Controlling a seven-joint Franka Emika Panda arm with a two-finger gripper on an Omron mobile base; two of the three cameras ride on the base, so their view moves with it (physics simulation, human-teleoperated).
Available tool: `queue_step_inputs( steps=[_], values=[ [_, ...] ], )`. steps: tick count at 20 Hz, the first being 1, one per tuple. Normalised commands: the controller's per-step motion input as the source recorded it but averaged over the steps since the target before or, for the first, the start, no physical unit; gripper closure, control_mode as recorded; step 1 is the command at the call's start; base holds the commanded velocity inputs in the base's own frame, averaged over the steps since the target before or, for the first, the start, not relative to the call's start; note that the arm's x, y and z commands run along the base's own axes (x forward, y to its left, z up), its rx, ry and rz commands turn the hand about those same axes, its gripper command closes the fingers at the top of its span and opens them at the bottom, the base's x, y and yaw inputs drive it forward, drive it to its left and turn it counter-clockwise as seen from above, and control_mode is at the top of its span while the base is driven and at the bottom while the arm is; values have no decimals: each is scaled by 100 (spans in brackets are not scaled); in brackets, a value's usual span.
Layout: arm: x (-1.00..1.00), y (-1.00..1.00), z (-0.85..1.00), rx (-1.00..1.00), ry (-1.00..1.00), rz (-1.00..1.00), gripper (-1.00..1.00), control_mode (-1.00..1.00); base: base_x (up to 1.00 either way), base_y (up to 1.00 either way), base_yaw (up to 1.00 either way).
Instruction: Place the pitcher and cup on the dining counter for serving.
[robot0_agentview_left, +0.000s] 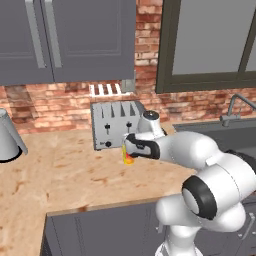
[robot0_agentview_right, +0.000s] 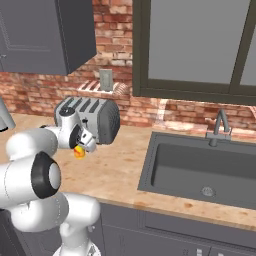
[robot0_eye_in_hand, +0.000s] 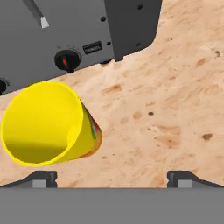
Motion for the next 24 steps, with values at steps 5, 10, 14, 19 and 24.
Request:
queue_step_inputs(
  steps=[5,10,14,19,24],
  values=[
    [-4,0,70,0,-16,0,-100,-100,0,0,0],
    [18,0,6,0,9,0,-100,-100,0,0,0],
    [28,0,2,0,10,0,-100,-100,0,0,0],
    [42,0,6,0,9,-3,-100,-100,0,0,0],
    [18,0,-19,0,2,0,-100,-100,0,0,0]
  ],
)
